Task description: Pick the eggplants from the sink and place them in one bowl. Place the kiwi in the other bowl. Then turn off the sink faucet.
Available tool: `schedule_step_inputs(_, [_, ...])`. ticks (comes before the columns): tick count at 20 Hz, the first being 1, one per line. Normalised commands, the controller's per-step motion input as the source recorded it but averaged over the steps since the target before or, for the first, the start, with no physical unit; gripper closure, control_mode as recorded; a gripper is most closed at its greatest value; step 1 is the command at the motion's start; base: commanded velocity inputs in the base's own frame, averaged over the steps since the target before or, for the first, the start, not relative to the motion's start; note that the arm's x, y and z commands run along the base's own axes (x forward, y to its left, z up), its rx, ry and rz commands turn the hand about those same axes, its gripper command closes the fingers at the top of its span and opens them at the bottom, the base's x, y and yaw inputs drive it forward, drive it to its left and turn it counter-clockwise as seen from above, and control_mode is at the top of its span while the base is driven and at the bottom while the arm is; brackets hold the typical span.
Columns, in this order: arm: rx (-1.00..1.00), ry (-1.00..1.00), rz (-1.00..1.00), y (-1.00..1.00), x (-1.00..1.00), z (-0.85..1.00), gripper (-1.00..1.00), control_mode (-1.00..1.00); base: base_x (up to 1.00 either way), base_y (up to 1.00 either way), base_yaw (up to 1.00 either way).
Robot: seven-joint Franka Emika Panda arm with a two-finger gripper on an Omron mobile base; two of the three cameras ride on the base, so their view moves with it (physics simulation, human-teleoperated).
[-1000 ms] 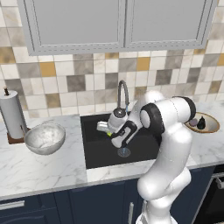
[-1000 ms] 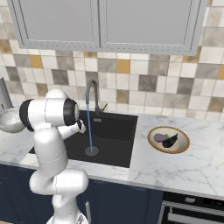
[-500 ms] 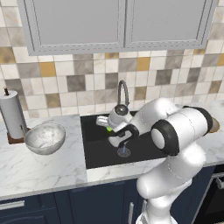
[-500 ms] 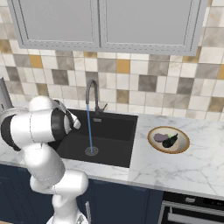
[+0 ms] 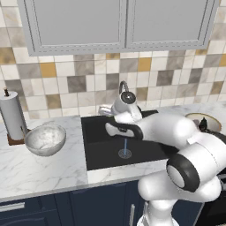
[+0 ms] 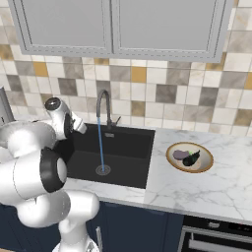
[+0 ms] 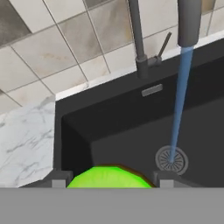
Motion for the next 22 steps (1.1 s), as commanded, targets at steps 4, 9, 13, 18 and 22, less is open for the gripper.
schedule_step_inputs(4, [0.0, 0.08, 0.02, 0.02, -0.32, 0.71, 1.0, -1.0, 0.0, 0.0, 0.0])
schedule_step_inputs(9, [0.0, 0.01, 0.08, 0.23, -0.49, 0.27, 1.0, -1.0, 0.0, 0.0, 0.0])
schedule_step_inputs(13, [0.0, 0.0, 0.09, 0.46, -0.56, 0.08, 1.0, -1.0, 0.0, 0.0, 0.0])
schedule_step_inputs(18, [-0.01, 0.06, 0.09, 0.61, -0.41, 0.1, 1.0, -1.0, 0.0, 0.0, 0.0])
schedule_step_inputs(22, [0.0, 0.14, 0.08, 0.74, -0.16, 0.17, 1.0, -1.0, 0.0, 0.0, 0.0])
